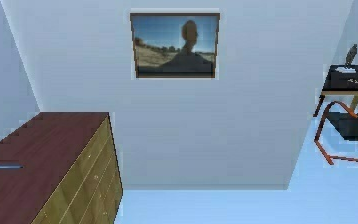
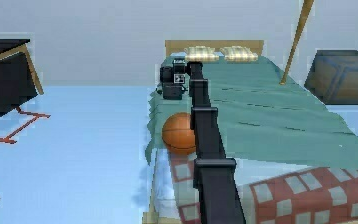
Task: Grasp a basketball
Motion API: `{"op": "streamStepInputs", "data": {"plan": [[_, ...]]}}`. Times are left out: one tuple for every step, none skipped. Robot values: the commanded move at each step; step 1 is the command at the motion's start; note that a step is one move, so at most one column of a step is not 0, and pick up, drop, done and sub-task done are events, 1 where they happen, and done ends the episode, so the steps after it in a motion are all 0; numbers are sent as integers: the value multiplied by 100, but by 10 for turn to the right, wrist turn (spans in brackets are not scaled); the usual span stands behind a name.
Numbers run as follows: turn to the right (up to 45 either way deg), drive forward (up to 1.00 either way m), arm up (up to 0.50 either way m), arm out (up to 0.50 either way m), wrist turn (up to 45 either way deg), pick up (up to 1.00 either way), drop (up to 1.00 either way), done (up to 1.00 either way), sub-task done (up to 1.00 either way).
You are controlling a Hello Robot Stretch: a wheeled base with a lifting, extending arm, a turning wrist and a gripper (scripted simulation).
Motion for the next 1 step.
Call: {"op": "streamStepInputs", "data": {"plan": [[0,0,0,0,120,0,0,0,0]]}}
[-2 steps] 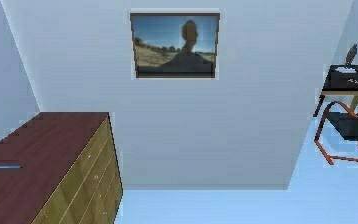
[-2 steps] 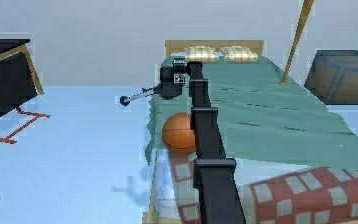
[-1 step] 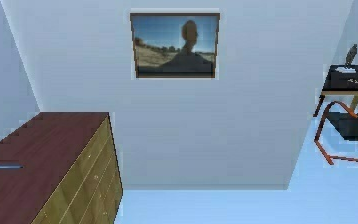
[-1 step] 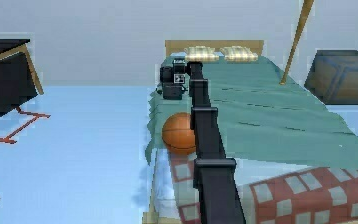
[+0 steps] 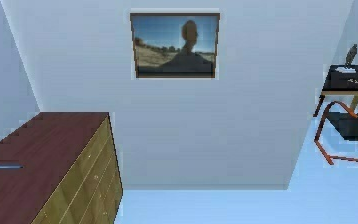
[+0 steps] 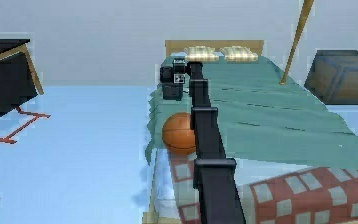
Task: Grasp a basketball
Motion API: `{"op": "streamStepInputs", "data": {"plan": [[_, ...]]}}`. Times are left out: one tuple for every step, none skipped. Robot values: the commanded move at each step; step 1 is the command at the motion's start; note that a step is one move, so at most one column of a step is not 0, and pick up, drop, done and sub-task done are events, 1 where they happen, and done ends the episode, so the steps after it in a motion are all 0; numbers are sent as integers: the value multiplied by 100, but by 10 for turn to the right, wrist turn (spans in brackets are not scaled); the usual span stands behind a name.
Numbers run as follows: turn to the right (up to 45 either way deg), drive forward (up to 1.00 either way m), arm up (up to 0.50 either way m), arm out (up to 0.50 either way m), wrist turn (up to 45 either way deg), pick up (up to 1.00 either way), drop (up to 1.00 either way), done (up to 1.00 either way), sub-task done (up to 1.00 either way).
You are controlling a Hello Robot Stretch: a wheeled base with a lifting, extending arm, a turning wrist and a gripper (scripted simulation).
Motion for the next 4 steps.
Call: {"op": "streamStepInputs", "data": {"plan": [[0,0,-30,0,0,0,0,0,0],[0,0,0,0,0,100,0,0,0],[0,0,10,0,0,0,0,0,0],[0,0,0,0,0,0,0,100,0]]}}
